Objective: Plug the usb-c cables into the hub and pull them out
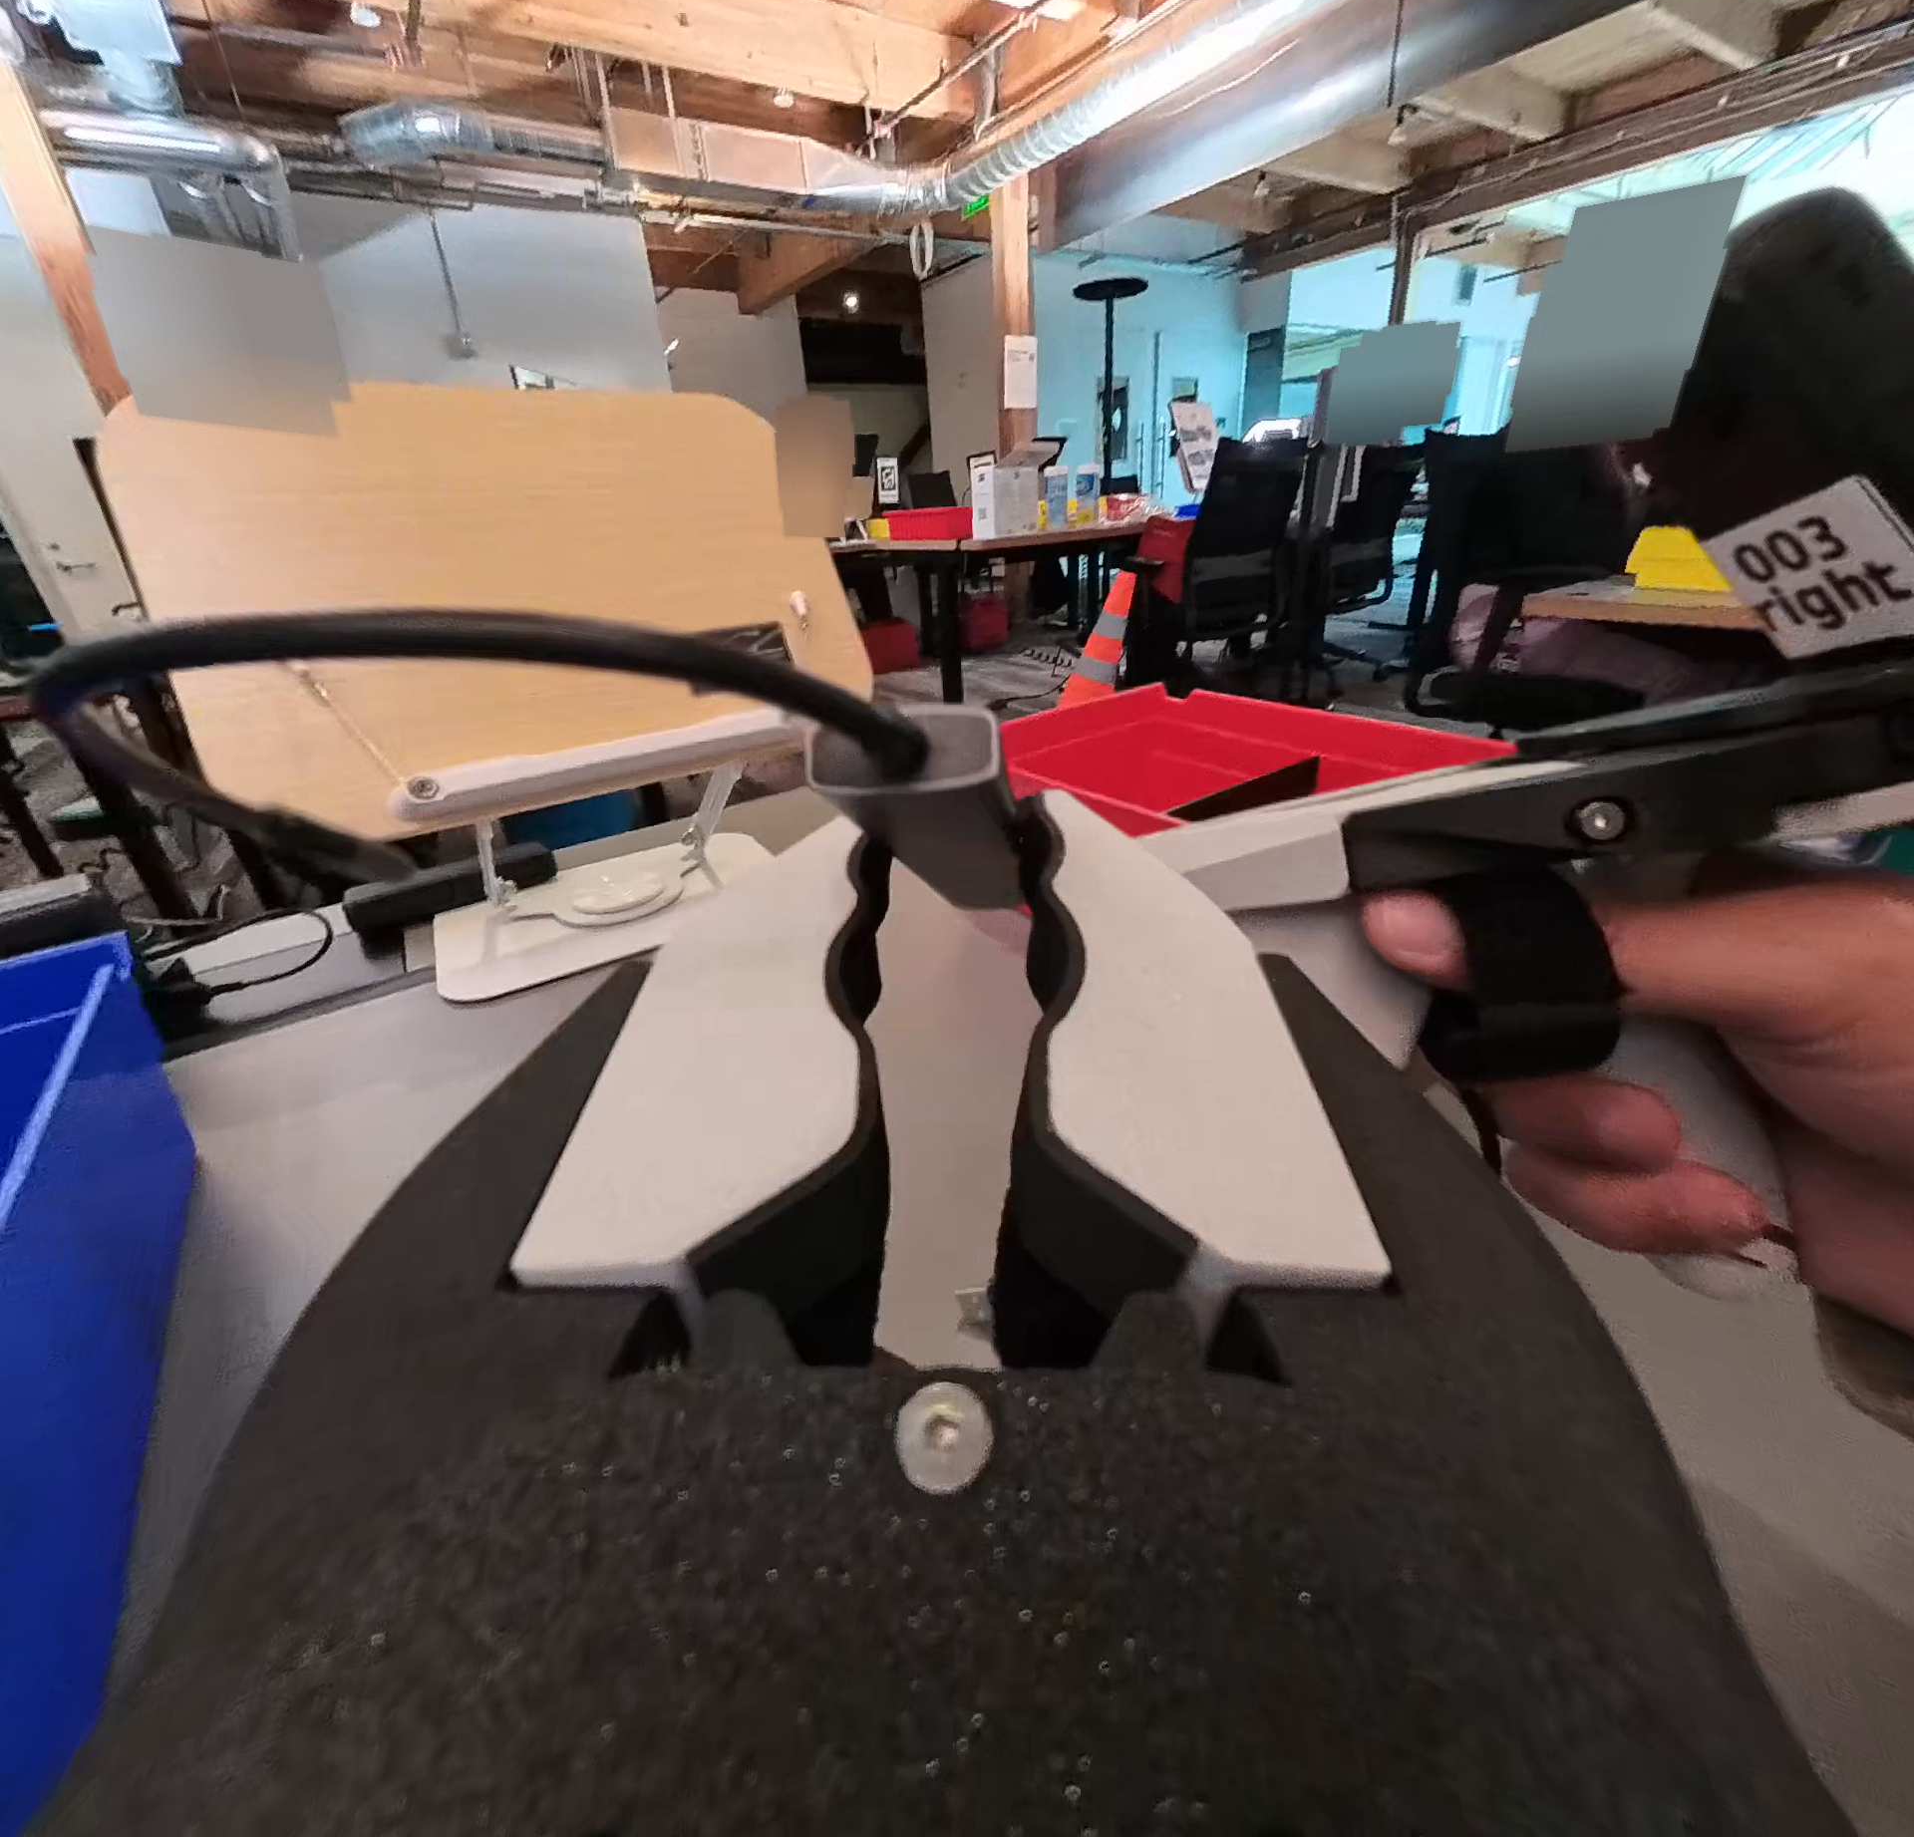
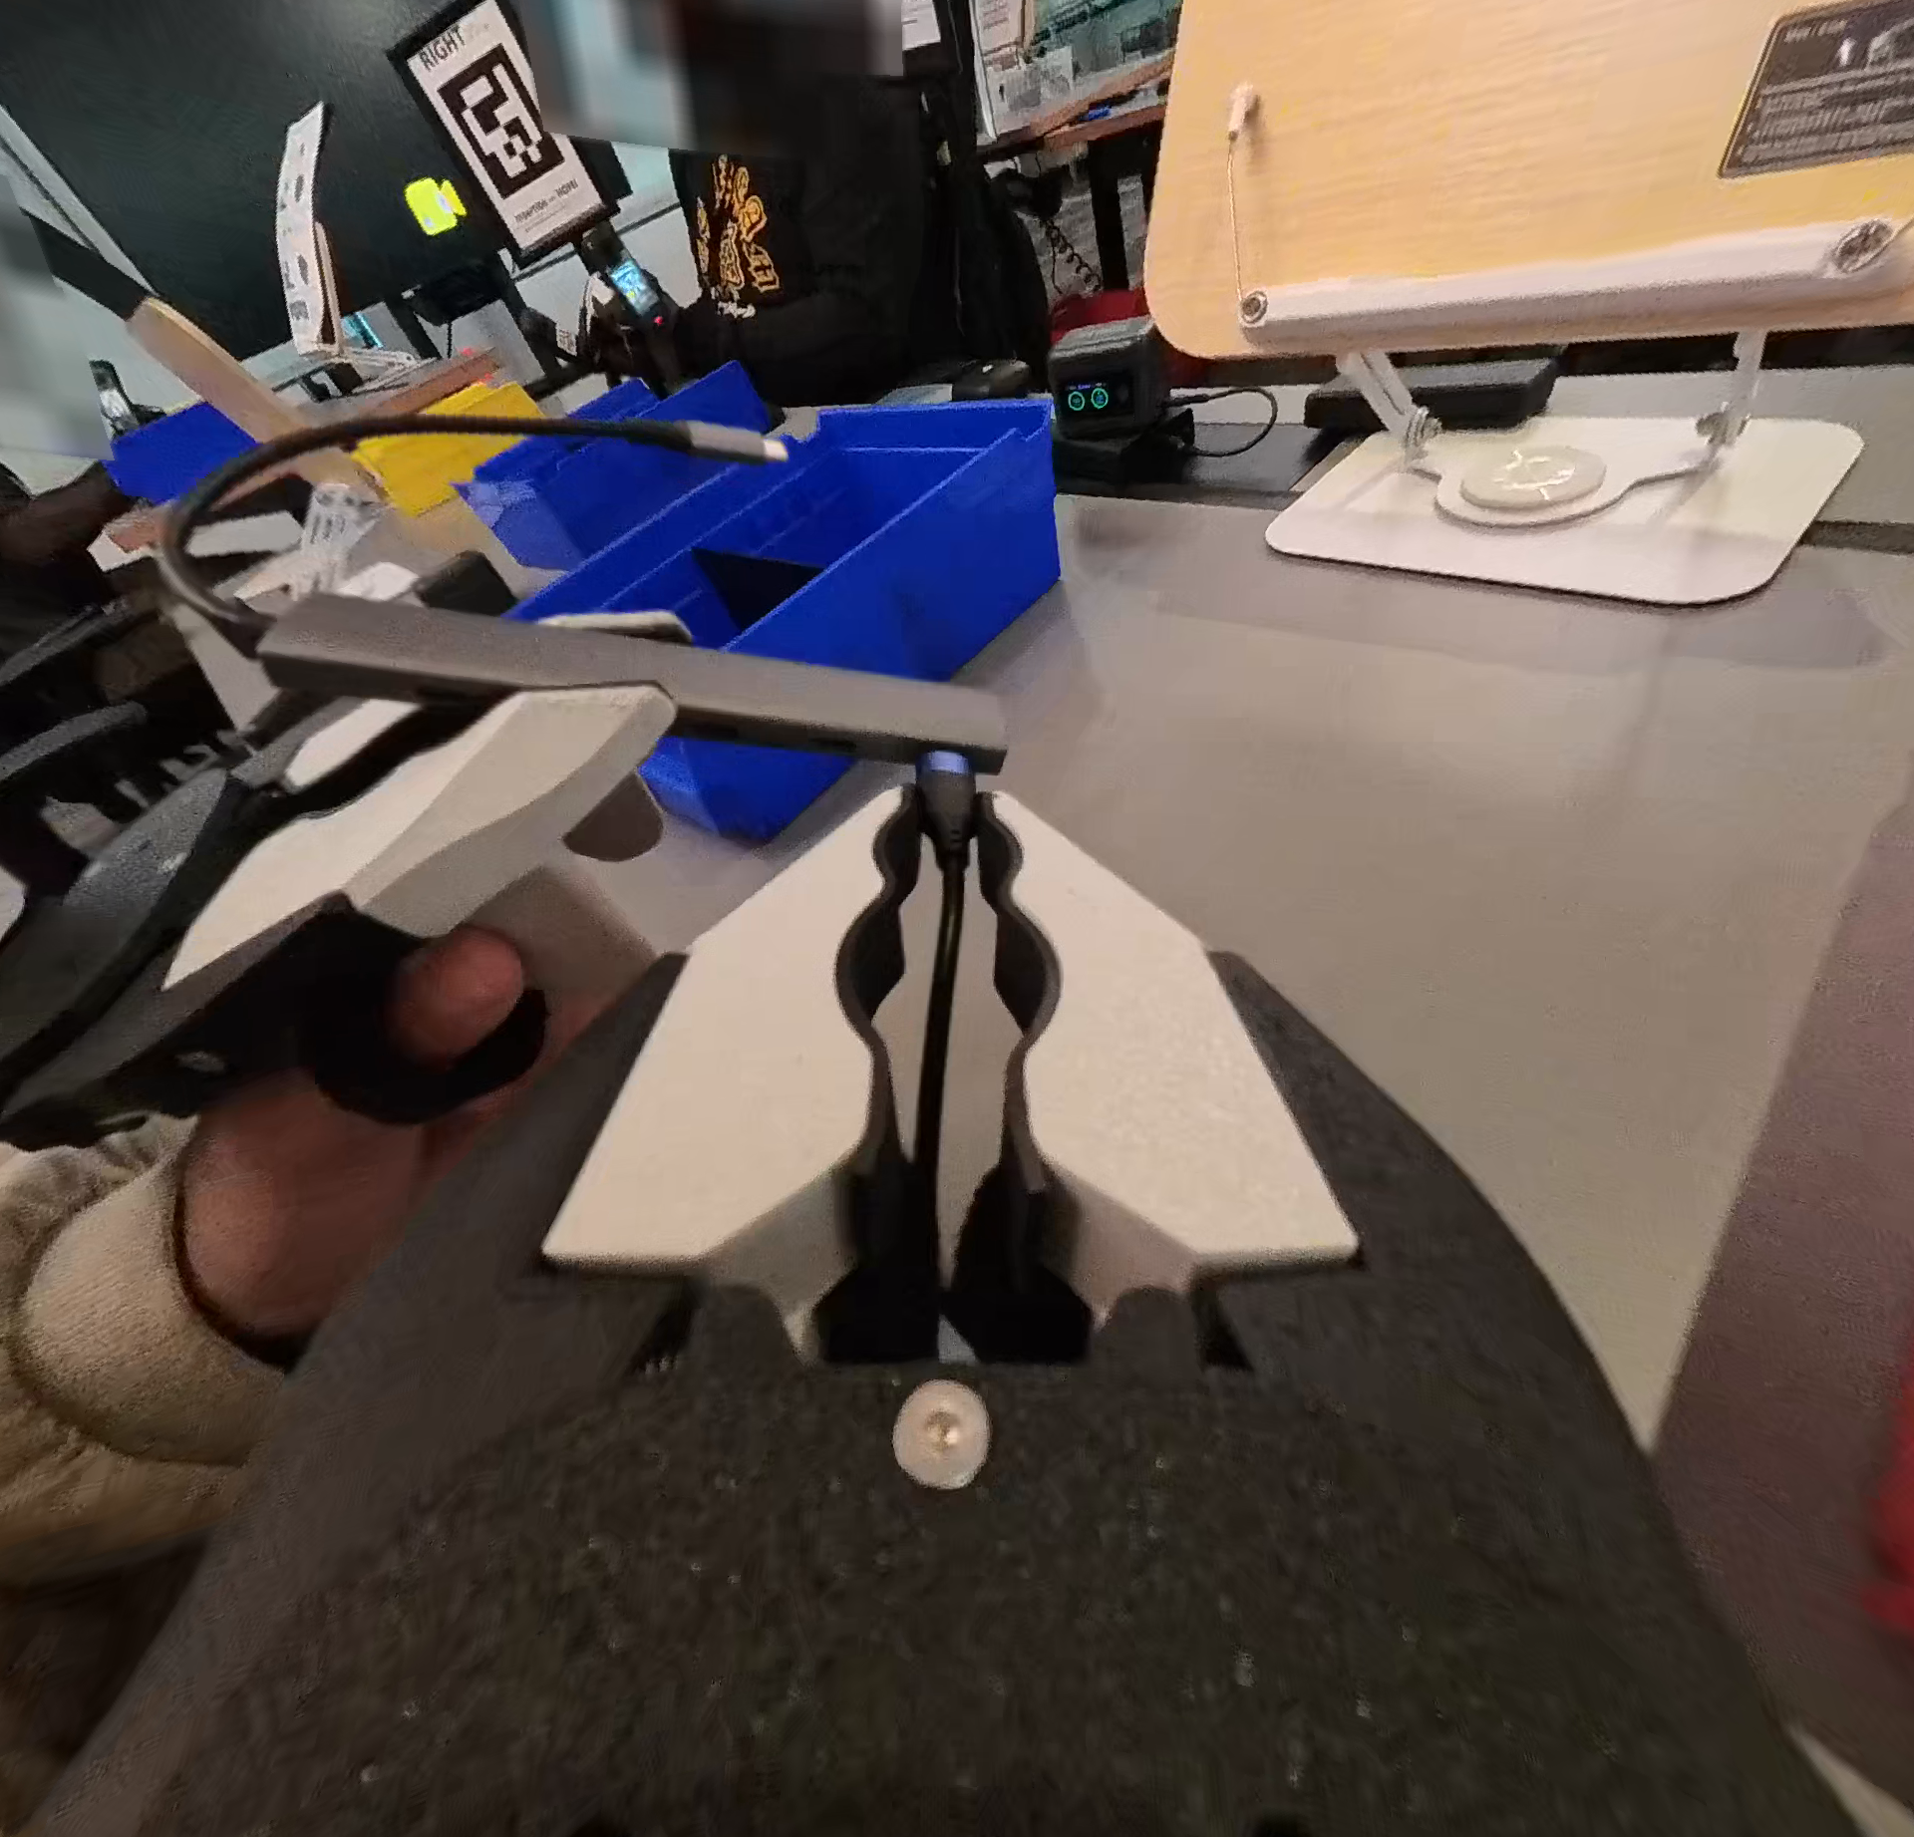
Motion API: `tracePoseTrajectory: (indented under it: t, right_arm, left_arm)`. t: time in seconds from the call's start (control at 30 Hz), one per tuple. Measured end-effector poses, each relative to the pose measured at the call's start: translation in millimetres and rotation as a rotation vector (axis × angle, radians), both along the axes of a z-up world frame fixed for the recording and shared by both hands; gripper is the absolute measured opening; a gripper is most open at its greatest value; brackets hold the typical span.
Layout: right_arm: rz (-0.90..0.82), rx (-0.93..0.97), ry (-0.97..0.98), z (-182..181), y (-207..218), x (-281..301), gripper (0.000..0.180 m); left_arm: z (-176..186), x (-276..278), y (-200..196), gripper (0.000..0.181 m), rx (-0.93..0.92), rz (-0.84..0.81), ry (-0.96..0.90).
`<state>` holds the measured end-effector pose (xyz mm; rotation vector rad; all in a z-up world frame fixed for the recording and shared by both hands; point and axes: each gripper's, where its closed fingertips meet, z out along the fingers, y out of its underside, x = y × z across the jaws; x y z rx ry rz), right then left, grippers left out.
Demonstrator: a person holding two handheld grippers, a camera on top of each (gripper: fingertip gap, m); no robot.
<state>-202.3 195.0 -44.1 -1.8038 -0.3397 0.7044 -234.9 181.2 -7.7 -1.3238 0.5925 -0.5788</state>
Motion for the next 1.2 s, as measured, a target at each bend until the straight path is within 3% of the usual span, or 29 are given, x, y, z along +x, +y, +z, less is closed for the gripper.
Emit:
tracePoseTrajectory:
  t: [0.17, 0.33, 0.5, 0.63, 0.83, 1.0, 1.07, 1.13, 1.2]
  right_arm:
    - [0.036, -0.113, 0.092, -17, -4, -13, 0.009]
    - [0.037, -0.204, 0.211, -30, -4, -8, 0.01]
    - [-0.043, -0.004, -0.115, -34, 1, 9, 0.01]
    - [-0.014, 0.039, -0.21, -27, -6, -4, 0.01]
    - [0.028, 0.023, -0.211, -27, -11, -14, 0.01]
    - [0.012, 0.004, -0.164, -29, -8, -14, 0.01]
    - [-0.015, 0.008, -0.139, -25, -8, -13, 0.01]
    - [-0.096, 0.056, -0.11, -15, -7, 10, 0.009]
    - [-0.08, 0.038, -0.063, -13, -10, 24, 0.009]
  left_arm:
    - [-7, -8, 10, 0.027, -0.008, 0.059, 0.067]
    - [-18, 4, 2, 0.024, 0.026, -0.013, 0.133]
    - [-38, 8, 7, 0.027, -0.15, -0.067, 0.046]
    - [-49, 14, 12, 0.039, -0.231, -0.085, 0.046]
    - [-48, 10, 12, 0.026, -0.2, -0.091, 0.057]
    - [-48, 8, 14, 0.025, -0.095, -0.012, 0.187]
    - [-49, -15, 32, 0.024, -0.113, 0.155, 0.196]
    - [-51, -67, 64, 0.024, -0.236, 0.279, 0.071]
    - [-37, -79, 66, 0.024, -0.234, 0.207, 0.001]
